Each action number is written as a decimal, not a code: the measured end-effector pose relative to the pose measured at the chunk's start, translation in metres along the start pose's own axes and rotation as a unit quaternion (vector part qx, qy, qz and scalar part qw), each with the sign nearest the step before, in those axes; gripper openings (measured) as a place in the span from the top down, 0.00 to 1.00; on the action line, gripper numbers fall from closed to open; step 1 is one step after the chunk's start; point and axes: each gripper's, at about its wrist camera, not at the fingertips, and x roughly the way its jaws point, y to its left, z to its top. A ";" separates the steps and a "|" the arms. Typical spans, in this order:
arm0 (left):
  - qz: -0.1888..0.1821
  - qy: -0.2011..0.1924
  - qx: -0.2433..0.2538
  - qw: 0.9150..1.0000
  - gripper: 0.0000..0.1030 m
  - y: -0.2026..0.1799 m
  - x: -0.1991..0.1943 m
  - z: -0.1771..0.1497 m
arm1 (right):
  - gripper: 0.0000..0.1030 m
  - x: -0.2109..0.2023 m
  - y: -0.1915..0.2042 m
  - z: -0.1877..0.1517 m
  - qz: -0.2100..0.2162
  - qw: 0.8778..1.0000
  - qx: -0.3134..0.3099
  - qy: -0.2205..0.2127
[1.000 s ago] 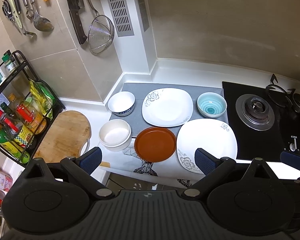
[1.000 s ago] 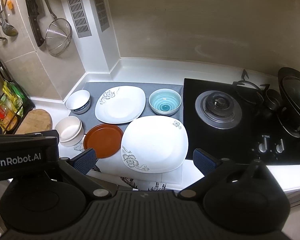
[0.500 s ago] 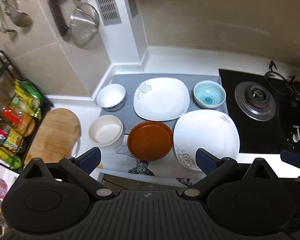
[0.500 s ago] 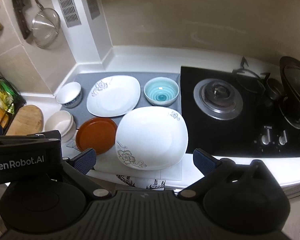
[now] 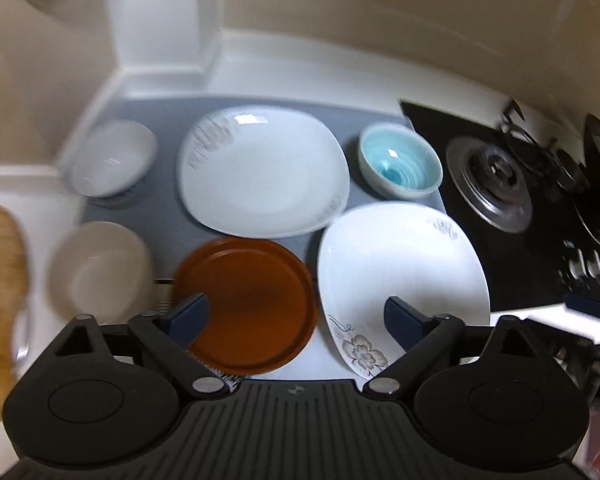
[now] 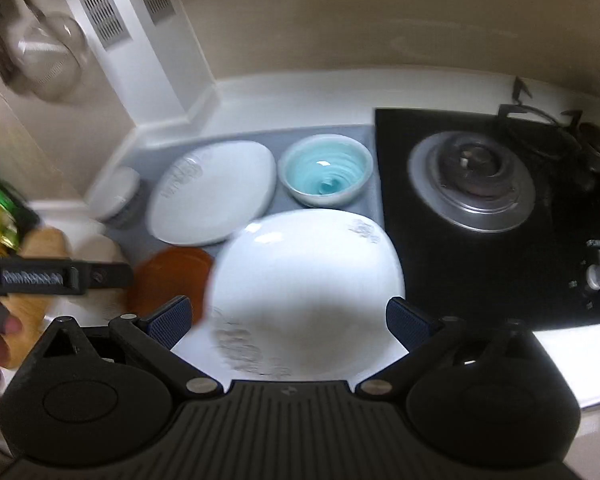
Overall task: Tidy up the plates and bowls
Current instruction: 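Reach both grippers to the white square plate and close on its rim, then lift the white square plate with both grippers and lower it onto the other white plate, then open both grippers and move them to the brown-orange plate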
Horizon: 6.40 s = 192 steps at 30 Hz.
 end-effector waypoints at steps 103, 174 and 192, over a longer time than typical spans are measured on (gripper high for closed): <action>-0.061 0.055 -0.130 0.988 0.64 0.142 0.129 0.116 | 0.81 0.204 0.008 0.067 0.158 0.983 0.096 0.013; -0.035 0.016 -0.123 0.992 0.77 0.134 0.132 0.067 | 0.87 0.211 0.041 0.065 0.065 0.997 0.040 0.000; 0.001 -0.013 -0.075 0.997 0.72 0.113 0.085 0.050 | 0.63 0.176 0.053 0.038 0.071 0.997 -0.013 0.040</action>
